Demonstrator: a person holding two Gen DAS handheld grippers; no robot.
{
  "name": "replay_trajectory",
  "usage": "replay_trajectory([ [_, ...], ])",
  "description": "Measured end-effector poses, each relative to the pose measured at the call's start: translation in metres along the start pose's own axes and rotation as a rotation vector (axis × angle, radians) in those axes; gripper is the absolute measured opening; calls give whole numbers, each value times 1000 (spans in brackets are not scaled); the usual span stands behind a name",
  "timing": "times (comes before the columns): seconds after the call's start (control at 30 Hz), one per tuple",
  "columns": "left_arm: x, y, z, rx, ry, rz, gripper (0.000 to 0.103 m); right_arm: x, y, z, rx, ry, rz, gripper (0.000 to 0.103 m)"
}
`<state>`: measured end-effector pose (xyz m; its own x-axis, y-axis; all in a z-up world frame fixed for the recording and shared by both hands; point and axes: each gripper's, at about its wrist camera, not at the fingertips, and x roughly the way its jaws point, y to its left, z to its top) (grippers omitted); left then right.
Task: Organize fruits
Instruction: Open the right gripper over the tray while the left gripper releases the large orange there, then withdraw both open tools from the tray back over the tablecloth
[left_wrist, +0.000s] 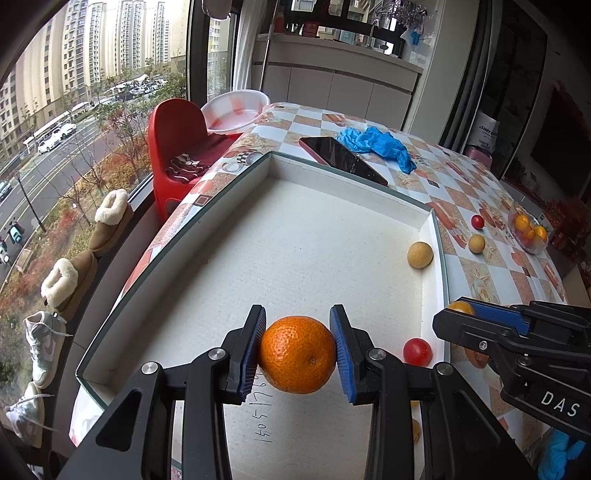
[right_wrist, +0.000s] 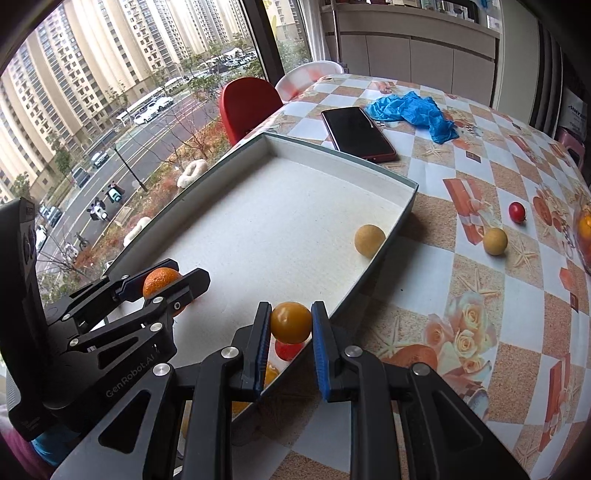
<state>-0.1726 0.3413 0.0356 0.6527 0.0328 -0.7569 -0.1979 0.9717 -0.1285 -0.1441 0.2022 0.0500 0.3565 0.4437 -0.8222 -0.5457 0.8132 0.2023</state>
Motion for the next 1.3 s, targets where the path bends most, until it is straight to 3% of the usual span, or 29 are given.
replay_trajectory([
  [0.57,5,7,0,7,-15,16,38,33,18,2,-94,67,-8,29],
  [0.63,6,9,0,0,-12,23,44,33,18,1,-97,69,-5,30],
  [0.73,4,16,-1,-26,-21,52,61,33,15,0,-100,75,-2,39],
  [0.8,3,20,-1,-41,-24,40,64,33,14,-1,-111,76,-5,53],
  [0.9,-2,19,0,-48,-48,36,93,32,18,-2,-132,65,-24,73],
  [1.13,-15,13,6,-25,-106,46,94,12,16,2,-161,-22,-79,84],
  [1.3,-23,16,13,-42,-143,61,94,-10,5,8,-173,-102,-147,98],
])
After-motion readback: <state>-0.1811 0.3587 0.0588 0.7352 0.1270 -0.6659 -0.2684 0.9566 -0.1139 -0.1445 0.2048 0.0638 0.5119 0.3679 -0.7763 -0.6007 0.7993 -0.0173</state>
